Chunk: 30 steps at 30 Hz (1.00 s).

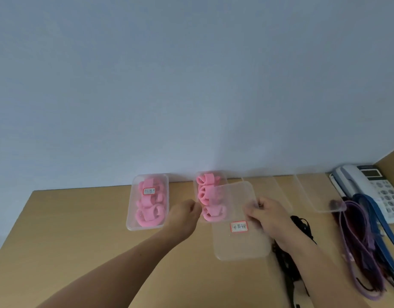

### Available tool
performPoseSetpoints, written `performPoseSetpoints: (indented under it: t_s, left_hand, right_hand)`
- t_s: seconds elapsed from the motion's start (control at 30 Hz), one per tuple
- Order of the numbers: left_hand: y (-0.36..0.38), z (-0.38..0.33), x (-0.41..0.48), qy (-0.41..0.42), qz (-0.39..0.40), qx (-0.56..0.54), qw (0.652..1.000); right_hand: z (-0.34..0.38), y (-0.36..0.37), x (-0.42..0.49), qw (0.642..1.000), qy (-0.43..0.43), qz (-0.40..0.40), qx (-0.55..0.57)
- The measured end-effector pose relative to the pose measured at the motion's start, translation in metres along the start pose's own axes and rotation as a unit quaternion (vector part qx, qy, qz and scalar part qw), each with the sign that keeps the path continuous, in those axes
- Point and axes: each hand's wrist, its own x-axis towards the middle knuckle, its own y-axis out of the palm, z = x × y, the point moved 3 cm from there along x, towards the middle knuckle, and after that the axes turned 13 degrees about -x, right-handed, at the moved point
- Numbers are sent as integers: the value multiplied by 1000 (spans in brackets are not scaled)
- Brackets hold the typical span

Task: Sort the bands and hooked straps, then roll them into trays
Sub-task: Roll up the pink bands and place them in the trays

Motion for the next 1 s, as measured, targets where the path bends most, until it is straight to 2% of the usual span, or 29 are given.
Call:
performPoseSetpoints:
  t_s: [0.07, 0.23, 0.4, 0.53, 0.63, 0.77, 1.0]
  left_hand:
    - [-4, -7, 11, -6, -25, -27, 999]
    - [-16, -16, 37, -12, -71, -11, 997]
    - [-16, -12, 55, -40, -87, 21, 995]
    - [-10, -11, 66, -54, -91, 34, 994]
    - [-5, -12, 74, -58, -88, 33, 994]
    - [-1, -8, 79, -67, -94, 31, 993]
    - [-1, -4, 84, -93, -100, -50, 989]
  right_hand:
    - [20, 9, 24, 1000, -21, 1, -15]
    - [35, 34, 75, 998, -44, 2, -36]
    - [35, 52, 109, 994, -51, 0, -96]
    - [31, 52, 123, 984, -60, -40, -160]
    - [24, 49, 128, 979, -51, -48, -194]
    - [14, 47, 131, 982, -30, -37, -181]
    - [8, 41, 135, 977, 9, -65, -204]
